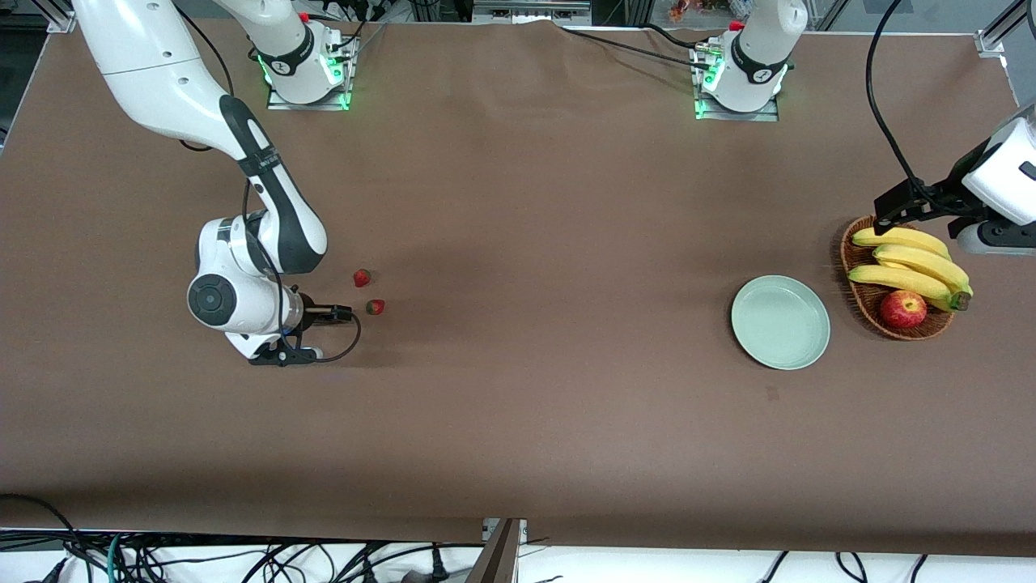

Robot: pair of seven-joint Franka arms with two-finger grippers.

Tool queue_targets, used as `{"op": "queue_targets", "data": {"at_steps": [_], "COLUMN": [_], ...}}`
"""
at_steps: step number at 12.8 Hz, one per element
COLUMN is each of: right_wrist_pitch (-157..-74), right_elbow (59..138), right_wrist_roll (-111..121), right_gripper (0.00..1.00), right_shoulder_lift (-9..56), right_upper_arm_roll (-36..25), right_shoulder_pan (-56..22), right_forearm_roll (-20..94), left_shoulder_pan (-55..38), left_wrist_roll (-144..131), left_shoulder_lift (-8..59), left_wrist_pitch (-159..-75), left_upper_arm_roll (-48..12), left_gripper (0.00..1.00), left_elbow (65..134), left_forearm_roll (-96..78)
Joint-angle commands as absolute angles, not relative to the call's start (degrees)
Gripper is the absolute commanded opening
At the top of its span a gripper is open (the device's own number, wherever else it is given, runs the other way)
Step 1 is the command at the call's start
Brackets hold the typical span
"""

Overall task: Collect all strawberries into plate
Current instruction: 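Reach the right gripper down and grasp one strawberry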

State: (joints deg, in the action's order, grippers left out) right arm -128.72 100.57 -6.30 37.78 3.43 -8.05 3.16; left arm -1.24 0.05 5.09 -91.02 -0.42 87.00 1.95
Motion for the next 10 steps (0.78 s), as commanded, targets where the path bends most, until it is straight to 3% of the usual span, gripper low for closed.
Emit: {"op": "queue_targets", "data": {"at_steps": [1,3,6,10], "right_wrist_pitch": [-130.3,-130.1,-129.2,-125.7], "right_elbow": [102.6,103.4,103.5,103.4], "right_wrist_roll": [-6.6,-6.5,-6.3,-6.6], "right_gripper": [0.98,0.86,0.51,0.47], "right_shoulder_lift": [37.2,37.0,36.7,35.9], "right_upper_arm_roll": [3.5,3.5,3.5,3.6], "right_shoulder_pan": [-8.3,-8.3,-8.3,-8.3], "right_forearm_roll": [3.5,3.4,3.4,3.4], "left_shoulder_pan": [-1.1,-1.1,-1.4,-1.9], "left_wrist_roll": [0.1,0.1,0.1,0.1], "left_shoulder_lift": [4.9,5.2,6.1,6.9], "left_wrist_pitch": [-90.4,-90.6,-91.1,-91.8], "left_upper_arm_roll": [-0.4,-0.5,-0.8,-0.9], "left_gripper": [1.00,1.00,1.00,1.00], "left_elbow": [86.7,86.7,86.4,86.3], "left_forearm_roll": [2.2,2.1,2.1,2.1]}}
